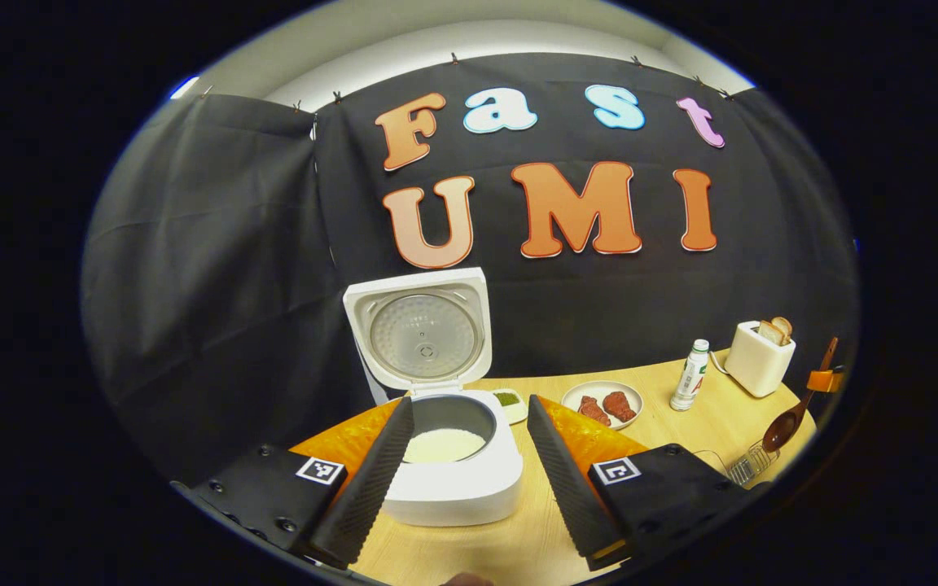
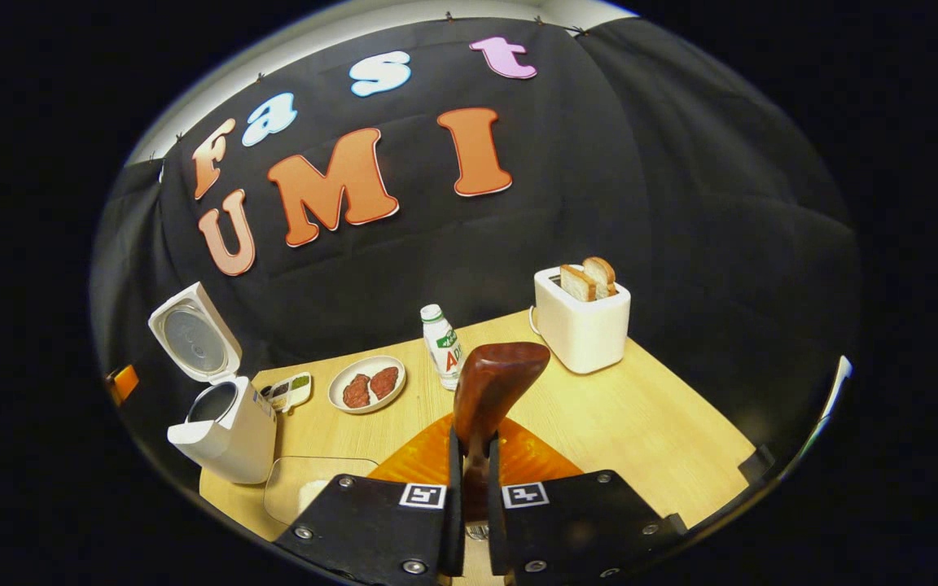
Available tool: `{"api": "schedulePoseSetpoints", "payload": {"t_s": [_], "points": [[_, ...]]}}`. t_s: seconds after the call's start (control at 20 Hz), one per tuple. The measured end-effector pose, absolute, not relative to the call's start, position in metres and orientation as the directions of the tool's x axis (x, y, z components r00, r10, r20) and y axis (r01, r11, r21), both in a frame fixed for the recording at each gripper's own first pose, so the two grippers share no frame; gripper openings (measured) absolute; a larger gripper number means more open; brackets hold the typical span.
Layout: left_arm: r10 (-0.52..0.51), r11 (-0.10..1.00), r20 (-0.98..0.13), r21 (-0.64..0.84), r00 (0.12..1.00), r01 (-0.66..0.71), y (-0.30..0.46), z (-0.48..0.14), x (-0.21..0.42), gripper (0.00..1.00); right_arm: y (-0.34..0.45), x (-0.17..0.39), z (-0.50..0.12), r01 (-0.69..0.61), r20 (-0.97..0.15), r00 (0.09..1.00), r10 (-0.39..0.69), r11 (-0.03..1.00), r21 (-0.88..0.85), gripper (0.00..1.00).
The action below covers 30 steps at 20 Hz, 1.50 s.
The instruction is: Close the left gripper, press the button to open the rice cooker; take a wooden spoon from the chopstick holder with the right hand, scoop a spoonful of rice and pour it into the rice cooker, then put the wooden spoon back into the chopstick holder.
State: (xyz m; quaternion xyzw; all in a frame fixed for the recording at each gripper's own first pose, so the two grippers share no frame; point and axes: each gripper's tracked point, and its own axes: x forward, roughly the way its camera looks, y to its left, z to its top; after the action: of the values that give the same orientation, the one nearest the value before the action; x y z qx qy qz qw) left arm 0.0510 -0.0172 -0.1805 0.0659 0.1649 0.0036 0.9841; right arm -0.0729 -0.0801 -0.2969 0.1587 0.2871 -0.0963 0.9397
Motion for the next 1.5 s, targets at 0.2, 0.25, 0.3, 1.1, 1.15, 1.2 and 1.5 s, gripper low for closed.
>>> {"api": "schedulePoseSetpoints", "payload": {"t_s": [0.2,0.25,0.3,1.1,1.15,1.2,1.5], "points": [[0.017,0.991,-0.315,0.133,0.949,0.026,-0.023,-0.172,0.056,0.95,-0.083,-0.087,-0.344,0.319,-0.616,0.781,-0.097,0.911,0.262,0.11],[0.02,0.99,-0.313,0.137,0.95,0.024,-0.022,-0.17,0.056,0.96,-0.084,-0.089,-0.352,0.329,-0.624,0.776,-0.097,0.905,0.269,0.11],[0.024,0.99,-0.311,0.141,0.95,0.021,-0.02,-0.169,0.058,0.95,-0.084,-0.09,-0.361,0.342,-0.63,0.771,-0.099,0.898,0.278,0.11],[-0.004,0.991,-0.26,0.129,0.966,0.039,-0.034,-0.153,0.086,0.96,-0.092,-0.112,-0.413,0.465,-0.72,0.692,-0.053,0.795,0.389,0.53],[-0.003,0.991,-0.256,0.125,0.967,0.037,-0.032,-0.151,0.092,0.96,-0.094,-0.116,-0.411,0.471,-0.724,0.688,-0.052,0.791,0.39,0.6],[0.004,0.992,-0.251,0.126,0.968,0.028,-0.028,-0.149,0.096,0.96,-0.097,-0.119,-0.408,0.475,-0.722,0.69,-0.06,0.789,0.389,0.72],[0.023,0.998,-0.3,0.06,0.954,-0.006,0.003,-0.144,0.15,0.95,-0.122,-0.141,-0.359,0.465,-0.698,0.706,-0.123,0.824,0.324,0.91]]}}
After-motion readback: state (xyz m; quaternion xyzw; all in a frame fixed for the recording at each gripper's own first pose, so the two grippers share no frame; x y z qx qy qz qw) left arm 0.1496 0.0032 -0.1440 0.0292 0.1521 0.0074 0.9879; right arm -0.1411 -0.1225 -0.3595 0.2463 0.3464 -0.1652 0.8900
